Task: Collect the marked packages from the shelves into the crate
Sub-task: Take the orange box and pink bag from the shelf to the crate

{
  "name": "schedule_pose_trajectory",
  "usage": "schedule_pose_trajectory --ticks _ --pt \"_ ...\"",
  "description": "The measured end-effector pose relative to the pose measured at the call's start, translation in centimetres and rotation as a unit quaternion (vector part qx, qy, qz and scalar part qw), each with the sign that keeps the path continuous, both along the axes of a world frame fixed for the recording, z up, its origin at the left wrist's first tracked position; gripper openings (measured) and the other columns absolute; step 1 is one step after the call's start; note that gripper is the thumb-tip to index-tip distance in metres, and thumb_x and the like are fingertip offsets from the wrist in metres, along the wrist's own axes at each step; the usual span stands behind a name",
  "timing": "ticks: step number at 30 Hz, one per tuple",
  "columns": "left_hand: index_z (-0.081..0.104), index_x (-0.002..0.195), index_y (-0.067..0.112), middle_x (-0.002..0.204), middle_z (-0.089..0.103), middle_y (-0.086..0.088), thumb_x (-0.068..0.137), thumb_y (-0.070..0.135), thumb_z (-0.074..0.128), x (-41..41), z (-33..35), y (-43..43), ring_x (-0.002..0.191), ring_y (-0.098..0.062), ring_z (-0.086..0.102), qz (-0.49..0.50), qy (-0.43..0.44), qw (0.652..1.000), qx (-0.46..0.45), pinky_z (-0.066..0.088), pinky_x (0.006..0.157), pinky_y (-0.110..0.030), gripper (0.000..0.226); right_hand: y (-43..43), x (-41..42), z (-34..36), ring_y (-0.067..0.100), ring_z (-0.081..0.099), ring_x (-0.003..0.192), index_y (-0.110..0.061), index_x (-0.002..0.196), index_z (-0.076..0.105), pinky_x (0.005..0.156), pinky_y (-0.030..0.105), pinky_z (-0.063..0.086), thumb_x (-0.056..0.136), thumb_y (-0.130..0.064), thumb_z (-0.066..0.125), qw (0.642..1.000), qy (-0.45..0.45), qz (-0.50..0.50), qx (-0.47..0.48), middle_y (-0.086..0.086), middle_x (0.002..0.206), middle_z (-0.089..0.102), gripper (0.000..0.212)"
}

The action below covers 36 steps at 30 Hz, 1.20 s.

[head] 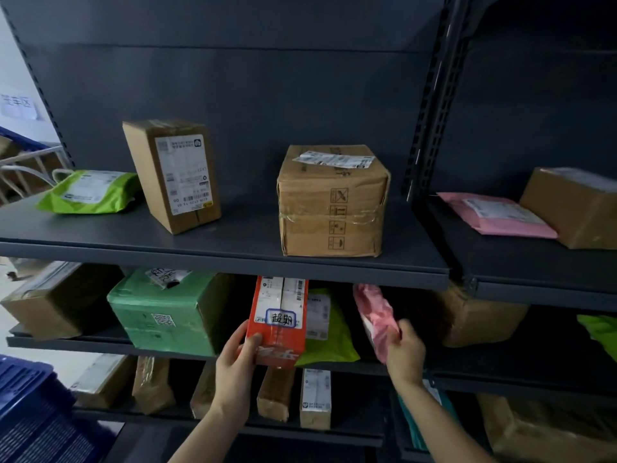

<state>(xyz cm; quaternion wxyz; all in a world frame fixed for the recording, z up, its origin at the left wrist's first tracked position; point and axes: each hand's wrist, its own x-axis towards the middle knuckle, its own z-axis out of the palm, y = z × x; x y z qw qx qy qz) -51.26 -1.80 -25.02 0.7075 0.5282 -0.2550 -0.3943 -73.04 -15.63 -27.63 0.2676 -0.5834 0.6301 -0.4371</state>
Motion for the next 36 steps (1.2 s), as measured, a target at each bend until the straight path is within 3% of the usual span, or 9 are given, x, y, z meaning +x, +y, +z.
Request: schedule_pose_trajectory --ticks 2,6,10,12,14,19,22,27,36 --pt "0.061 0.120 0.017 0.102 0.074 -0.009 0.084 0.027 0.060 -1.3 -0.3 -0.5 0.096 -0.026 0.069 -0.011 0.005 1.000 0.007 0.052 0.079 -0.038 0.038 -0.1 -0.4 0.2 0.036 0.060 0.084 0.005 0.089 0.055 0.058 0.033 0.033 0.093 -0.006 0.046 0.993 -0.079 -0.050 0.066 0.025 0.085 0.061 0.015" --pt "0.060 0.122 0.016 0.099 0.074 -0.008 0.088 0.018 0.061 -3.5 -1.9 -0.8 0.093 -0.027 0.070 -0.014 0.018 0.999 0.036 0.055 0.079 -0.041 0.033 -0.2 -2.0 -1.8 0.037 0.064 0.085 0.005 0.097 0.061 0.074 0.045 0.054 0.093 -0.007 0.047 0.960 -0.183 -0.045 0.207 0.025 0.095 0.064 0.019" --pt "0.059 0.124 0.014 0.096 0.074 -0.007 0.090 0.019 0.060 -4.4 -3.1 -0.5 0.091 -0.026 0.070 -0.006 0.035 0.997 0.067 0.054 0.085 -0.047 0.035 0.2 -3.4 -2.8 0.025 0.061 0.063 0.001 0.096 0.062 0.054 0.030 0.054 0.090 -0.006 0.053 0.936 -0.234 -0.042 0.259 0.017 0.078 0.064 0.013" --pt "0.056 0.128 0.012 0.101 0.073 -0.009 0.091 0.020 0.059 -4.7 -3.3 -0.6 0.094 -0.027 0.069 -0.007 0.042 0.997 0.072 0.054 0.086 -0.047 0.038 0.4 -4.0 -3.0 0.020 0.058 0.053 0.000 0.095 0.062 0.041 0.021 0.049 0.090 -0.013 0.056 0.938 -0.205 -0.030 0.277 0.013 0.067 0.063 0.016" --pt "0.056 0.127 0.014 0.100 0.073 -0.008 0.091 0.021 0.058 -4.8 -3.4 -0.8 0.091 -0.024 0.070 -0.009 0.043 0.997 0.069 0.055 0.079 -0.040 0.036 0.4 -4.6 -3.1 0.020 0.058 0.052 0.001 0.098 0.063 0.041 0.020 0.049 0.089 -0.016 0.057 0.946 -0.167 -0.020 0.276 0.012 0.066 0.062 0.020" --pt "0.058 0.117 0.020 0.097 0.074 -0.006 0.091 0.021 0.058 -4.9 -3.5 -1.0 0.086 -0.021 0.071 -0.017 0.055 0.996 0.070 0.055 0.069 -0.034 0.026 0.2 -6.0 -2.3 0.037 0.055 0.113 0.004 0.124 0.049 0.094 0.043 0.045 0.078 -0.017 0.070 0.978 -0.034 -0.019 0.204 0.025 0.123 0.056 0.054" --pt "0.059 0.118 0.019 0.090 0.076 -0.004 0.091 0.020 0.057 -4.8 -3.7 -0.8 0.085 -0.021 0.073 -0.020 0.043 0.997 0.069 0.055 0.075 -0.039 0.027 -0.5 -5.7 -1.3 0.037 0.039 0.130 0.003 0.140 0.031 0.107 0.045 0.035 0.082 -0.029 0.069 0.984 -0.026 0.008 0.175 0.024 0.141 0.040 0.076" --pt "0.054 0.130 0.013 0.105 0.072 -0.011 0.089 0.022 0.059 -4.5 -3.7 -1.0 0.099 -0.031 0.067 -0.028 0.044 0.996 0.079 0.049 0.095 -0.054 0.042 -2.0 -4.0 -0.8 0.035 0.038 0.128 -0.002 0.130 0.046 0.102 0.039 0.037 0.091 -0.048 0.048 0.977 0.146 0.004 0.157 0.021 0.137 0.043 0.060" --pt "0.059 0.123 0.015 0.091 0.076 -0.005 0.091 0.019 0.057 -3.7 -4.1 -1.5 0.084 -0.021 0.073 -0.038 0.037 0.995 0.088 0.055 0.073 -0.035 0.032 -1.6 -3.1 -1.4 0.032 0.057 0.100 -0.006 0.096 0.058 0.078 0.036 0.046 0.092 -0.036 0.051 0.968 0.239 0.018 0.077 0.015 0.100 0.063 0.031"
